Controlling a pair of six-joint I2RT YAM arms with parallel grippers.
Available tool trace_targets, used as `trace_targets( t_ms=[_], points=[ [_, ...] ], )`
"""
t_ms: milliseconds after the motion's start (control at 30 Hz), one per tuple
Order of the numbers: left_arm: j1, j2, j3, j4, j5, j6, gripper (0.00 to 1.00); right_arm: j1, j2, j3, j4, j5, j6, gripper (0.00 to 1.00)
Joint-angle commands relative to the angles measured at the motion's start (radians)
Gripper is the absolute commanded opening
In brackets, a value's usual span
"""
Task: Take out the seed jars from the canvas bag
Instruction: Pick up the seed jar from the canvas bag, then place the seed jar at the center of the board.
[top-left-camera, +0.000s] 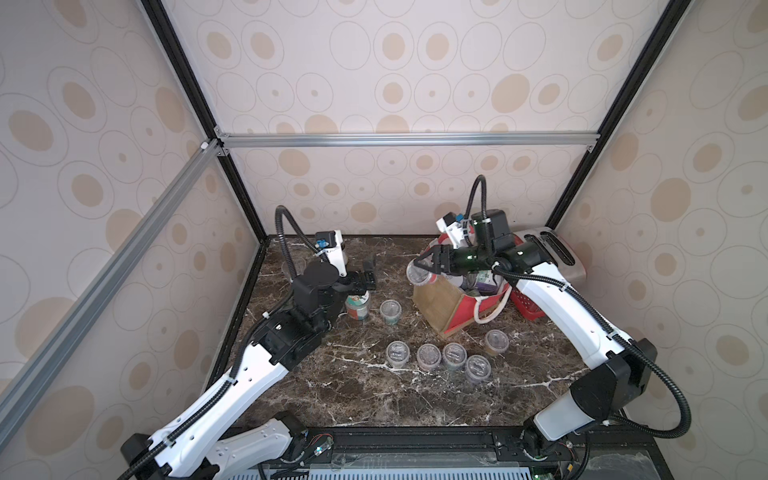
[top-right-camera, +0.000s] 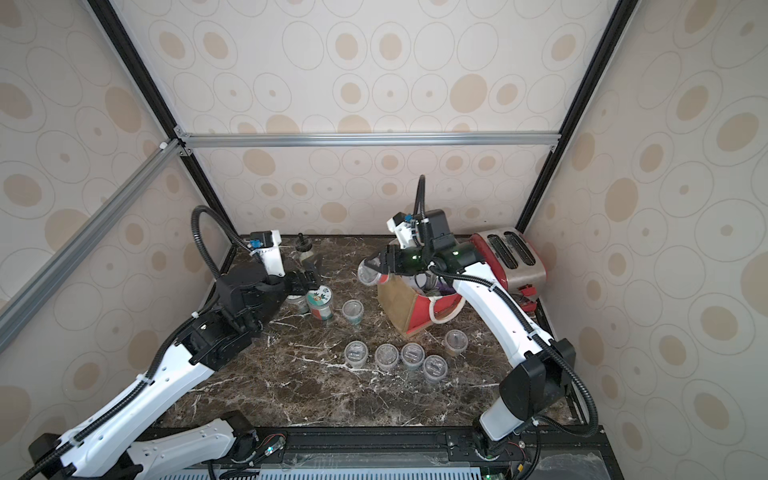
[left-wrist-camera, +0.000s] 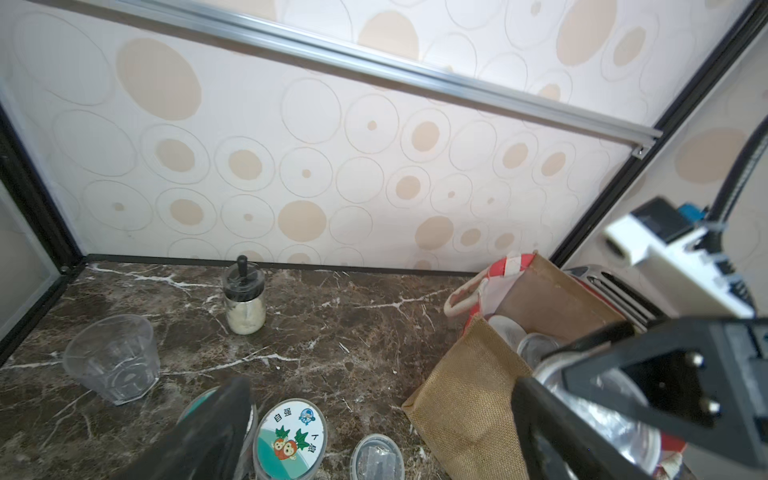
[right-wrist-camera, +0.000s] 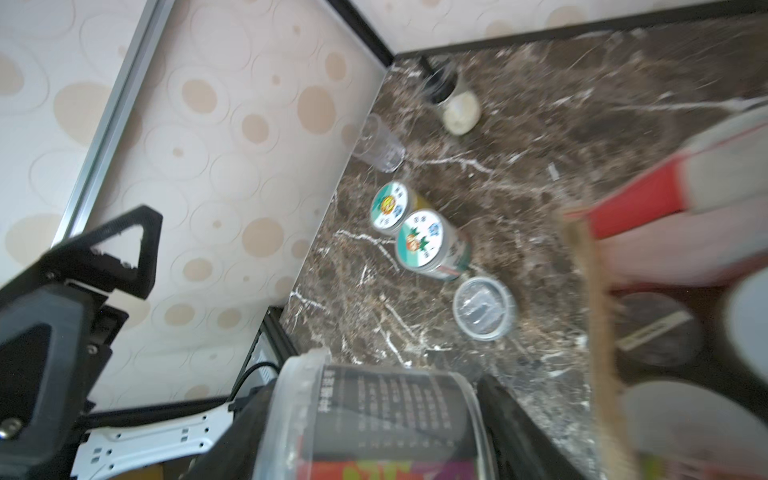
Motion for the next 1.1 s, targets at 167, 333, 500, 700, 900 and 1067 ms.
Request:
trace_targets(
  t_ms=[167,333,500,700,900,1067],
  points=[
    [0.038,-0.094,-0.033,-0.025,0.003,-0.036,0.98,0.245,0.142,-0.062,0.138,0.054,0.107,0.62],
    [0.039,-0.127,-0.027,-0.013,0.015,-0.034,0.98,0.354,0.301,-0.021,0.193,0.101,0.143,0.62],
    [0.038,-0.142,-0.028,-0.017,0.019,-0.037,0.98,0.418,0.446,0.025,0.243,0.084,0.189,0.62],
    [0.040,-0.146,-0.061,0.001,0.022,-0.049,0.98,0.447,0.554,0.034,0.306,0.053,0.239,0.62],
    [0.039,-0.124,-0.066,0.008,0.029,-0.049,0.98,0.450,0.580,0.008,0.294,0.031,0.254,0.62],
    [0.040,-0.109,-0.072,0.026,0.037,-0.053,0.98,0.450,0.593,-0.016,0.263,0.005,0.238,0.64]
  ],
)
